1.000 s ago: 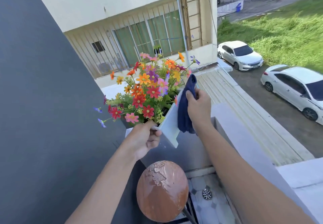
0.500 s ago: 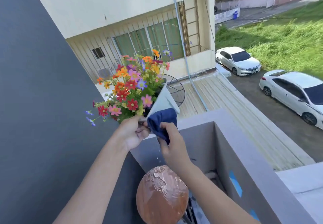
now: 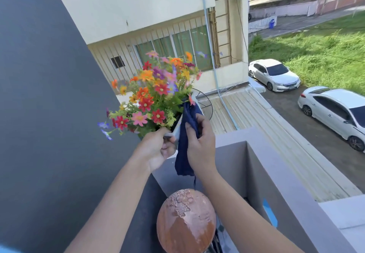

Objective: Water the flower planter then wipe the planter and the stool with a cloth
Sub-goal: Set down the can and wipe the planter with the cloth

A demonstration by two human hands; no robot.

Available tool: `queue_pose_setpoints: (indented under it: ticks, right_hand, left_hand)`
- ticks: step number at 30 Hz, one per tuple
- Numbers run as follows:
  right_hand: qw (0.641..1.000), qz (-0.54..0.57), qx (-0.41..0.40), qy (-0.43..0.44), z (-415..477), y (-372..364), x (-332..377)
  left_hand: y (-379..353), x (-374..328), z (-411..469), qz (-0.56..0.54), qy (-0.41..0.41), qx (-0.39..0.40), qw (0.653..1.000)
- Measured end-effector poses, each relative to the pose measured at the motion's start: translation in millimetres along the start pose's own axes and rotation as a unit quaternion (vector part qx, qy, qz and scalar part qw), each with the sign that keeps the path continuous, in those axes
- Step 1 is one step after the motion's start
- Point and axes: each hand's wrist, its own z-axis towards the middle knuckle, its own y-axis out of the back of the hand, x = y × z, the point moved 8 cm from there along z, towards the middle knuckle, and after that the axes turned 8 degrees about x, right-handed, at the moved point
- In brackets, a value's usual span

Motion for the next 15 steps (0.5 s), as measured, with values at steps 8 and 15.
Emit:
queue_pose_setpoints:
  ticks: [8,15]
  right_hand:
    - [0.99,-0.061,-0.099,-0.079,48,51,-29]
    - [0.995,0.007,-0.048,-0.091,35,27,-12]
  left_hand:
    - [-6,13,-22,0.03,0.021,0.046,0.998]
    - [-6,20,-12,-0.001,0.03,0.02,0.999]
